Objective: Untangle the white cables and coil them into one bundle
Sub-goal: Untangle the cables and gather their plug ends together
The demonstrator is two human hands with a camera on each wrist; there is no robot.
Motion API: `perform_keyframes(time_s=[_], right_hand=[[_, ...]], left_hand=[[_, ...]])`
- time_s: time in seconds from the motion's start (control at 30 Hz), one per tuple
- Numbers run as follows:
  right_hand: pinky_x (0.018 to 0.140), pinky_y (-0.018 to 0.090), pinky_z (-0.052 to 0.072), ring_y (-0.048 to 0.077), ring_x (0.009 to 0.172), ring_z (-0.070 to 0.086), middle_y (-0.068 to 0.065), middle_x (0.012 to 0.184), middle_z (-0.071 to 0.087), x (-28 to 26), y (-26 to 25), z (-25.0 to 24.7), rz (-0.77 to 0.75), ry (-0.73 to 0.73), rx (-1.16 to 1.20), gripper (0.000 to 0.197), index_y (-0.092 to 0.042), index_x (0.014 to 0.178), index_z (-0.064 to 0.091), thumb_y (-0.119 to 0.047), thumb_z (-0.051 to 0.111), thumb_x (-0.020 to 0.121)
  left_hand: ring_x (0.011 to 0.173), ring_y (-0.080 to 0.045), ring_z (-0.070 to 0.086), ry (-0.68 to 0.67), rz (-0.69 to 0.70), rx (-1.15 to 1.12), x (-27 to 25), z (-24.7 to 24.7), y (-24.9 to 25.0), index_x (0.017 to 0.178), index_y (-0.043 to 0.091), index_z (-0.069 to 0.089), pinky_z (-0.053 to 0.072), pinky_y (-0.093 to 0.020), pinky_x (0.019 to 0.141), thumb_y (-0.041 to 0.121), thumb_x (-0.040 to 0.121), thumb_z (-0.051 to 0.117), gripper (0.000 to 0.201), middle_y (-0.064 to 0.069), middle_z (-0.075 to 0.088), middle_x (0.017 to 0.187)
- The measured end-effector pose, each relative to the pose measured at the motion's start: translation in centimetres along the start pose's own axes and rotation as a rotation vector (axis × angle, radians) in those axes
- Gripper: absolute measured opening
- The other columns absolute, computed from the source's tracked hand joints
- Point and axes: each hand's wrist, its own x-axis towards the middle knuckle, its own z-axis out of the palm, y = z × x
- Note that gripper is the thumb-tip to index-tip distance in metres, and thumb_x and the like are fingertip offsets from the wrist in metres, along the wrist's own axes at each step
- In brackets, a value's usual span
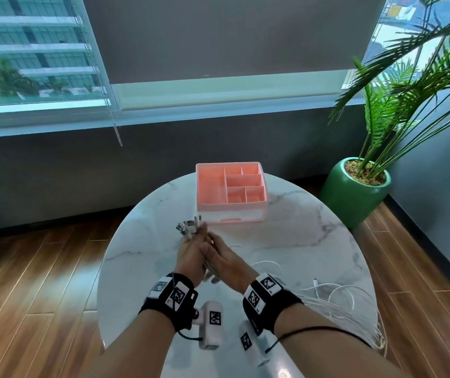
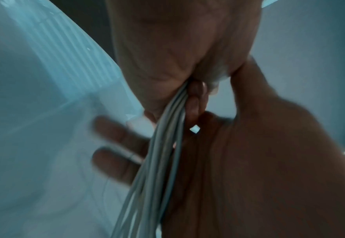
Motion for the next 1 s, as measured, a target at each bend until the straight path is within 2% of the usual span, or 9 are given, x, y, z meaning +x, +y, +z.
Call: perform_keyframes(time_s=[0.07,0.13,0.33,0.43,0.5,0.67,0.8,0.9,1.0], right_hand=[[0.06,0.043,0.057,0.036,0.066,0.069,0.014,0.094,0.071,-0.9,1.4,-1.0,0.064,-0.069,-0.081,0.058,-0.029,0.129,0.048,-0.071,0.047,0.088],[0.053,0.039,0.054,0.024,0.052,0.062,0.008,0.069,0.068,-2.0,2.1,-3.2,0.099,-0.146,-0.342,0.05,-0.021,0.106,0.061,-0.067,0.049,0.089],[0.051,0.028,0.037,0.016,0.045,0.046,0.0,0.052,0.051,-5.9,5.8,-12.1,0.29,-0.201,-0.712,0.06,-0.016,0.06,0.057,-0.074,0.064,0.073],[0.054,0.032,0.022,0.015,0.051,0.032,0.003,0.056,0.035,-7.8,6.8,-16.3,0.339,-0.162,-0.793,0.073,-0.015,0.058,0.046,-0.086,0.058,0.067],[0.053,0.031,0.029,0.012,0.047,0.038,-0.001,0.052,0.043,-9.4,7.4,-18.6,0.41,-0.16,-0.765,0.071,-0.014,0.059,0.051,-0.085,0.057,0.069],[0.066,0.024,0.045,0.015,0.064,0.06,0.002,0.071,0.064,-13.1,10.5,-22.6,0.527,-0.154,-0.754,0.025,-0.02,0.069,0.067,-0.039,0.066,0.086],[0.064,0.023,0.05,0.012,0.068,0.065,-0.004,0.074,0.07,-15.8,11.6,-25.5,0.67,0.141,-0.774,0.018,-0.023,0.085,0.07,-0.023,0.055,0.097],[0.056,0.027,0.044,0.019,0.06,0.063,0.003,0.066,0.066,-18.2,11.4,-28.4,0.699,0.423,-0.738,0.028,-0.017,0.077,0.068,-0.018,0.05,0.099],[0.057,0.028,0.037,0.027,0.076,0.06,0.009,0.079,0.065,-20.1,11.5,-30.0,0.792,0.49,-0.78,0.03,-0.017,0.073,0.063,-0.013,0.048,0.099]], left_hand=[[0.043,-0.013,0.037,0.075,0.025,-0.056,0.4,-0.4,0.3,0.07,0.018,0.045,0.034,-0.022,0.041,0.028,0.101,0.057,0.034,0.003,0.039,0.052],[0.041,-0.009,0.027,0.128,0.053,-0.136,0.9,-0.8,0.5,0.071,0.022,0.042,0.026,-0.019,0.039,0.025,0.102,0.054,0.034,0.007,0.031,0.05],[0.037,-0.007,0.025,0.247,0.131,-0.155,1.4,-1.3,1.5,0.07,0.022,0.043,0.023,-0.016,0.038,0.024,0.104,0.052,0.036,0.009,0.032,0.047],[0.037,-0.008,0.025,0.288,0.145,-0.163,1.6,-1.4,1.7,0.069,0.021,0.043,0.023,-0.017,0.039,0.024,0.104,0.053,0.037,0.008,0.033,0.047],[0.037,-0.007,0.026,0.309,0.156,-0.179,1.7,-1.3,1.9,0.069,0.021,0.043,0.023,-0.017,0.039,0.023,0.104,0.053,0.037,0.008,0.033,0.046],[0.037,-0.008,0.031,0.345,0.167,-0.176,2.2,-1.0,2.0,0.07,0.02,0.045,0.027,-0.017,0.039,0.025,0.103,0.055,0.035,0.007,0.037,0.048],[0.036,-0.008,0.031,0.364,0.167,-0.185,2.5,-1.2,2.1,0.069,0.02,0.043,0.026,-0.016,0.039,0.024,0.103,0.055,0.036,0.008,0.036,0.047],[0.036,-0.008,0.031,0.375,0.168,-0.183,2.5,-1.4,2.1,0.07,0.02,0.041,0.027,-0.016,0.04,0.025,0.103,0.055,0.037,0.008,0.036,0.047],[0.036,-0.008,0.03,0.363,0.156,-0.177,2.4,-1.2,1.8,0.069,0.02,0.04,0.026,-0.016,0.04,0.025,0.103,0.054,0.037,0.008,0.035,0.047]])
